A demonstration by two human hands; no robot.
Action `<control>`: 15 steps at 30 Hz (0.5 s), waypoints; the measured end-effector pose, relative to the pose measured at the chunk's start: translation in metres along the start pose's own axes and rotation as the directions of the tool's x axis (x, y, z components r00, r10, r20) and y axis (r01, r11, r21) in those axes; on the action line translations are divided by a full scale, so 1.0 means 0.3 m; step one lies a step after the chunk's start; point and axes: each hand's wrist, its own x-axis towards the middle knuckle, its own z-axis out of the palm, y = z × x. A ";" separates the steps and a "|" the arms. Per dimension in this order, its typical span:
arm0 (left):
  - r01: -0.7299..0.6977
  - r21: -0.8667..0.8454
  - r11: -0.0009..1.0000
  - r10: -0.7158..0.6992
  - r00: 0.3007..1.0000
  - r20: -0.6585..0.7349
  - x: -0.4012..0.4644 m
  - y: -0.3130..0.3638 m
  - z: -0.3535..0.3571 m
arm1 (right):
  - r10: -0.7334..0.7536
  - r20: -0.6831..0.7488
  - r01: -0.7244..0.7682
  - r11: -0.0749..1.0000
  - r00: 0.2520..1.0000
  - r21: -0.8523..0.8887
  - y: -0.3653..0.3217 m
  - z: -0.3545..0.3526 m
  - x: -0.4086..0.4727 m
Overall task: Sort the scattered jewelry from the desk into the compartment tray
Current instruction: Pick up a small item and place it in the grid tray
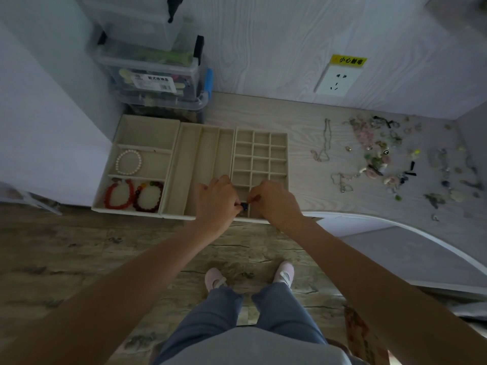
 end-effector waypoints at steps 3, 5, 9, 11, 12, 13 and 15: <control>0.002 0.003 1.000 -0.002 1.000 0.002 -0.001 0.000 0.001 | -0.007 0.004 0.007 1.000 1.000 0.000 0.005 0.005 0.000; -0.004 0.005 1.000 0.004 1.000 0.009 -0.001 0.000 0.000 | -0.012 0.009 0.012 1.000 1.000 -0.009 0.008 0.009 0.000; -0.014 -0.013 1.000 0.014 1.000 0.022 -0.003 -0.004 -0.002 | -0.020 0.007 0.020 1.000 1.000 -0.014 0.013 0.016 0.003; -0.026 -0.005 1.000 0.026 0.999 0.028 -0.004 -0.006 -0.002 | -0.016 0.003 0.016 1.000 1.000 -0.005 0.013 0.019 0.006; -0.033 0.003 0.999 0.033 0.999 0.030 -0.004 -0.006 -0.003 | -0.013 0.003 0.013 1.000 1.000 -0.002 0.013 0.019 0.009; -0.038 0.010 0.999 0.038 0.999 0.034 -0.005 -0.007 -0.005 | -0.011 0.006 0.011 1.000 1.000 0.000 0.014 0.020 0.010; -0.048 0.016 0.999 0.047 0.998 0.045 -0.001 -0.007 -0.009 | -0.011 0.012 0.011 1.000 1.000 0.003 0.016 0.022 0.013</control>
